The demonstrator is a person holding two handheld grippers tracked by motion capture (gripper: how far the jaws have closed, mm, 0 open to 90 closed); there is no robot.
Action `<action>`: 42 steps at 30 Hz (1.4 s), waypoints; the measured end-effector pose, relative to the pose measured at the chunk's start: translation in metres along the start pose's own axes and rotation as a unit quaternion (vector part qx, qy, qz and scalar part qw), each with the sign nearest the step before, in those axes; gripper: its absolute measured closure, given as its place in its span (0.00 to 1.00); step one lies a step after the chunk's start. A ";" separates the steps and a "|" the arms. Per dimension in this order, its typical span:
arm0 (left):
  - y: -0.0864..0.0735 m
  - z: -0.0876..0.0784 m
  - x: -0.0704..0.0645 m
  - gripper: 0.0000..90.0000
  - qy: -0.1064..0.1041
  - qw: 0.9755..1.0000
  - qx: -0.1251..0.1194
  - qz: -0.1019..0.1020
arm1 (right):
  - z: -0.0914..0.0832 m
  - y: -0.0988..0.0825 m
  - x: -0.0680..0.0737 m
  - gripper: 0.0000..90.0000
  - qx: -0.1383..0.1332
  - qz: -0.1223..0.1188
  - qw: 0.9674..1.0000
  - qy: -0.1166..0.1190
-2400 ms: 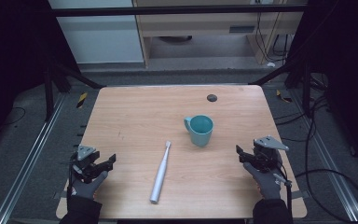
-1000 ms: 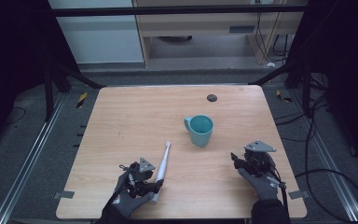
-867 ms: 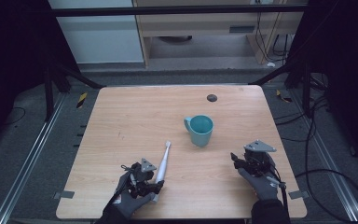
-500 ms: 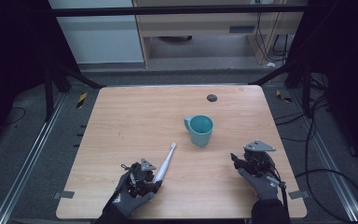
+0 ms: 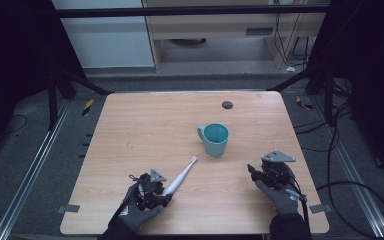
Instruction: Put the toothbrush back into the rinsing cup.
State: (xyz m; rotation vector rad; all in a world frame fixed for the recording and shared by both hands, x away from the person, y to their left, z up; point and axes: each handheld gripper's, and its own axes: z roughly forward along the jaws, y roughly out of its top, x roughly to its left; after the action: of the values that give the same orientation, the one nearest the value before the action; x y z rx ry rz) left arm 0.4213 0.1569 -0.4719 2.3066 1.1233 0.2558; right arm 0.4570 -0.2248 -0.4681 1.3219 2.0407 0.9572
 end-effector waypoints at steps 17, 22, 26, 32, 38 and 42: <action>0.043 -0.010 0.003 0.53 -0.018 0.994 0.075 0.079 | 0.001 -0.002 -0.001 0.45 0.012 -0.003 1.000 0.003; 0.044 0.000 0.005 0.55 -0.015 0.992 0.096 0.082 | 0.000 -0.003 0.000 0.45 0.013 -0.001 1.000 0.004; 0.042 0.007 0.007 0.57 -0.019 0.990 0.112 0.078 | 0.000 -0.004 -0.001 0.46 0.014 -0.007 1.000 0.005; 0.044 0.015 0.003 0.61 -0.023 0.988 0.129 0.082 | 0.000 -0.006 -0.005 0.47 0.017 0.002 1.000 0.007; 0.047 0.021 0.001 0.65 -0.016 0.985 0.154 0.080 | 0.002 -0.005 -0.003 0.49 0.019 0.000 1.000 0.014; 0.048 0.024 0.001 0.67 -0.014 0.983 0.165 0.077 | 0.001 -0.005 -0.003 0.49 0.019 0.003 1.000 0.016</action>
State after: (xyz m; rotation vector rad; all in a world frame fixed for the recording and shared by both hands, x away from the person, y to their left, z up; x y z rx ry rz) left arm 0.4638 0.1241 -0.4652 2.6850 1.0371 0.0991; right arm 0.4556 -0.2287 -0.4724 1.3409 2.0887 0.9528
